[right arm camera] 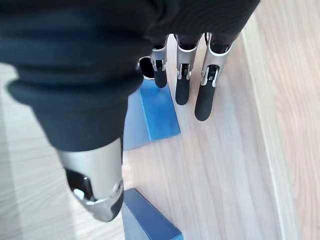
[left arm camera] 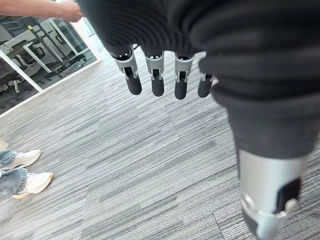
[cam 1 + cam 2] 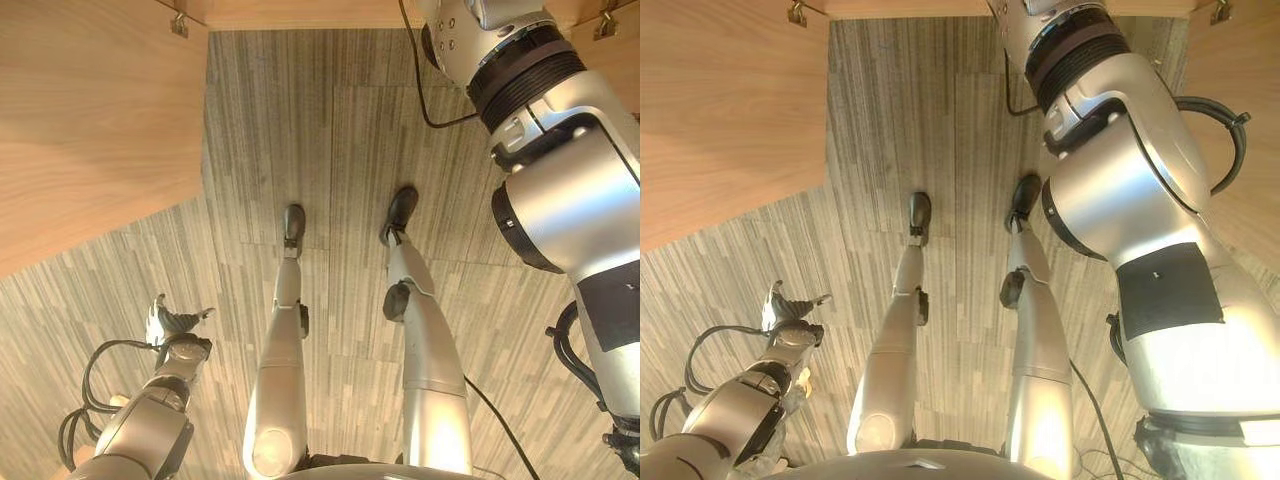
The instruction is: Put the empty folder in the office cabinet
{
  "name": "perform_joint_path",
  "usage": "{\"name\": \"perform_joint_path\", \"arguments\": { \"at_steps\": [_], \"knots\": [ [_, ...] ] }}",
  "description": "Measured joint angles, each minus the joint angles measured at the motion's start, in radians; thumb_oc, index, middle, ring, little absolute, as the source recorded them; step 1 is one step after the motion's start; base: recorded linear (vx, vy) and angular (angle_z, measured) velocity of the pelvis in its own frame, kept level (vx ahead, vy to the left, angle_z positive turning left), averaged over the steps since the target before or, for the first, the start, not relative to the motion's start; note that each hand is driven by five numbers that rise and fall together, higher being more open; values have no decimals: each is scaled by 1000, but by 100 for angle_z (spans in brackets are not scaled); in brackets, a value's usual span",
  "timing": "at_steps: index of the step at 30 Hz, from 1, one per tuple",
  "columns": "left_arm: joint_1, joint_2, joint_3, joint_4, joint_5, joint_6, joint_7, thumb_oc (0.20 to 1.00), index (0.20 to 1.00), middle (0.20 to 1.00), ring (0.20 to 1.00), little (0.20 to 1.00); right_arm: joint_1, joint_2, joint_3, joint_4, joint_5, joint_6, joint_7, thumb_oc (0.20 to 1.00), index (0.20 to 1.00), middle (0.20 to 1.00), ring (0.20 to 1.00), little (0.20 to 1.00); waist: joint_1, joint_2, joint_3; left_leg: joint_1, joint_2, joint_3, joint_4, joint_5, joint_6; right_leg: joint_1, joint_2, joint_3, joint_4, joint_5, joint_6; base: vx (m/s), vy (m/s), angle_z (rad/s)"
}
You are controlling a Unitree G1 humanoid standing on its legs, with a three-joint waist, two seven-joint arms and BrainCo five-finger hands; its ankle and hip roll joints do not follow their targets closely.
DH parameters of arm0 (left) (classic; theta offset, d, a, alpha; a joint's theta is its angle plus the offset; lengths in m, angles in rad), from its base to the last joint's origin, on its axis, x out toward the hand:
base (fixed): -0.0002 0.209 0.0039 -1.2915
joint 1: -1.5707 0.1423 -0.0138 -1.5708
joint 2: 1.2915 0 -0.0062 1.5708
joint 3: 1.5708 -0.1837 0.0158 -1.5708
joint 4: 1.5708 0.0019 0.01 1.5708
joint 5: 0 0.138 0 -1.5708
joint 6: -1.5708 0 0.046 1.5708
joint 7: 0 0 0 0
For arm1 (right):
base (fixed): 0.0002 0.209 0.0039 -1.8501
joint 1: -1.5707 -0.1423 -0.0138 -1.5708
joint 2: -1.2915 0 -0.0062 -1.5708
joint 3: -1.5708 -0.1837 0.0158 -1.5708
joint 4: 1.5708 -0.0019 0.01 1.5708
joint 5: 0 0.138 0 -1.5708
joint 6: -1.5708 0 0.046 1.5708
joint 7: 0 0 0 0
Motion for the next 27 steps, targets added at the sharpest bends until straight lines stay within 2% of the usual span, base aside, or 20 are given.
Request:
{"name": "perform_joint_path", "arguments": {
  "at_steps": [4, 9, 13, 16, 22, 24, 27],
  "knots": [
    [0, 4, 0, 0, 0, -5, 2, 1000, 1000, 1000, 1000, 1000, -10, -1, 15, -1, 0, 5, -3, 1000, 1000, 1000, 1000, 1000, 0, 0, 0, -8, 4, -10, -2, 0, 1, 0, 0, -14, 0, -1, -1, 17, -29, 4],
    [2, 3, 8, 3, -9, -22, 1, 1000, 1000, 1000, 1000, 1000, -22, -1, 86, -112, 1, -3, 23, 1000, 1000, 1000, 1000, 1000, 13, 0, 0, -28, 6, -30, 1, -5, 13, -33, -7, -32, 46, -31, -33, 27, -53, 9],
    [0, 0, 7, 6, 2, -14, 2, 1000, 1000, 1000, 1000, 1000, -21, 37, 147, -183, 1, -34, 48, 1000, 1000, 1000, 1000, 1000, 20, 0, 0, -30, 7, -35, 2, -1, 9, -49, -10, -37, 81, -52, -46, 22, -26, 4],
    [-2, 12, 9, 6, 13, -13, 2, 1000, 1000, 1000, 1000, 1000, -19, 60, 167, -217, -13, -39, 62, 1000, 1000, 1000, 1000, 1000, 24, 0, 0, -30, 7, -36, 2, 3, 3, -58, -15, -38, 107, -68, -42, 16, -11, 3],
    [-13, 11, 21, 4, 31, 1, 5, 1000, 1000, 1000, 1000, 1000, -22, 34, 107, -110, -72, -34, 48, 1000, 1000, 1000, 1000, 1000, 24, 0, 0, -31, 3, -34, 1, 2, 3, -63, -26, -37, 120, -76, -38, 21, 16, 3],
    [-12, 7, 20, 4, 29, 1, 5, 1000, 1000, 1000, 1000, 1000, -23, -11, 50, -3, -77, -31, 27, 1000, 1000, 1000, 1000, 1000, 24, 0, 0, -33, 0, -32, 1, 2, 3, -67, -28, -34, 120, -76, -37, 10, 15, 1],
    [-6, 6, 23, 6, 28, 2, 4, 1000, 1000, 1000, 1000, 1000, -22, -70, 28, 26, -77, -24, 14, 1000, 1000, 1000, 1000, 1000, 23, 0, 0, -34, -1, -21, 2, 2, 2, -75, -28, -27, 122, -75, -35, 24, 122, -5]
  ]
}}
